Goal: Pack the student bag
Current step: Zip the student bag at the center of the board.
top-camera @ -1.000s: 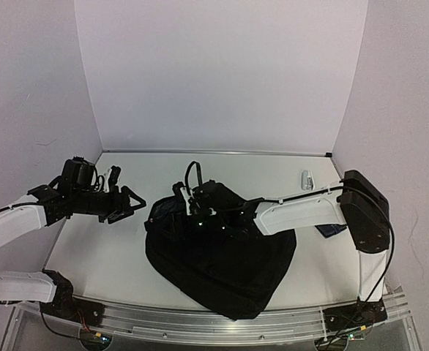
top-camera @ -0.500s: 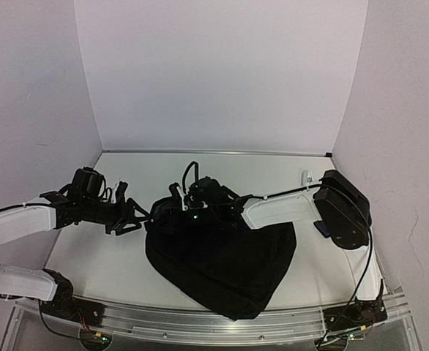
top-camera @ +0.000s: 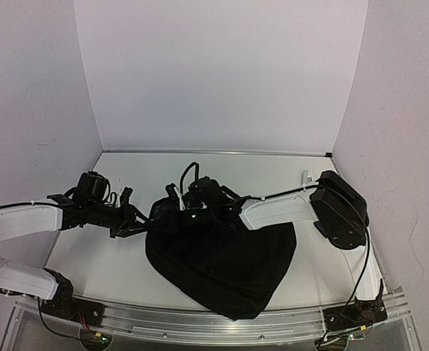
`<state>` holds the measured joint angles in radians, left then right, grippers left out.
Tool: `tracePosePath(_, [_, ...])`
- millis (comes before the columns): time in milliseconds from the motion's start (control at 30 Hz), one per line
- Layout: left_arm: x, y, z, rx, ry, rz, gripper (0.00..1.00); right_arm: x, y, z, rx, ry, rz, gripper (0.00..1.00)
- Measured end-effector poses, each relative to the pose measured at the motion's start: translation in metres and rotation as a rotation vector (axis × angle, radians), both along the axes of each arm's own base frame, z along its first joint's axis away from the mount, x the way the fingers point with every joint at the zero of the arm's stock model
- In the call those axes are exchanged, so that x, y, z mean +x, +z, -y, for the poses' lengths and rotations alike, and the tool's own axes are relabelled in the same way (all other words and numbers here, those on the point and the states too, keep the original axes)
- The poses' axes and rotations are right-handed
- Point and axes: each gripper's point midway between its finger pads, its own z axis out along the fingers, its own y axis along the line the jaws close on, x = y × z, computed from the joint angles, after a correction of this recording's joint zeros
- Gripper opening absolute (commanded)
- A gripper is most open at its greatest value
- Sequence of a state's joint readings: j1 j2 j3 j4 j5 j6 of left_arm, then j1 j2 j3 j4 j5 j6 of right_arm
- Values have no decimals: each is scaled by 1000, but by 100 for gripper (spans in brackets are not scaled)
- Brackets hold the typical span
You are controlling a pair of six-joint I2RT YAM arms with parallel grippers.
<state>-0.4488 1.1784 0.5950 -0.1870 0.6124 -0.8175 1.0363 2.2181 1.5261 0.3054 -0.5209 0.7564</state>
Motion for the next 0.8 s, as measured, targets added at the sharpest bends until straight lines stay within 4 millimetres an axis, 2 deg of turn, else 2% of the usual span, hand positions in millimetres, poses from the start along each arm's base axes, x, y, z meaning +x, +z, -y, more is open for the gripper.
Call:
tracePosePath(100, [-1,-1,1,-4,-2,-6,19,0,2,-1,10,1,-4,15])
tracePosePath(433, [0,-7,3,-5,-10,-22,18,3,9,-3,38,-2,15,11])
tracePosePath(633, [2,-12,4,-7,-11,-31,5,4,9,-3,39,-4,22,1])
tracePosePath(800, [3,-14,4,-2,-2,-40,0,5,10,-3,38,-5,31,0])
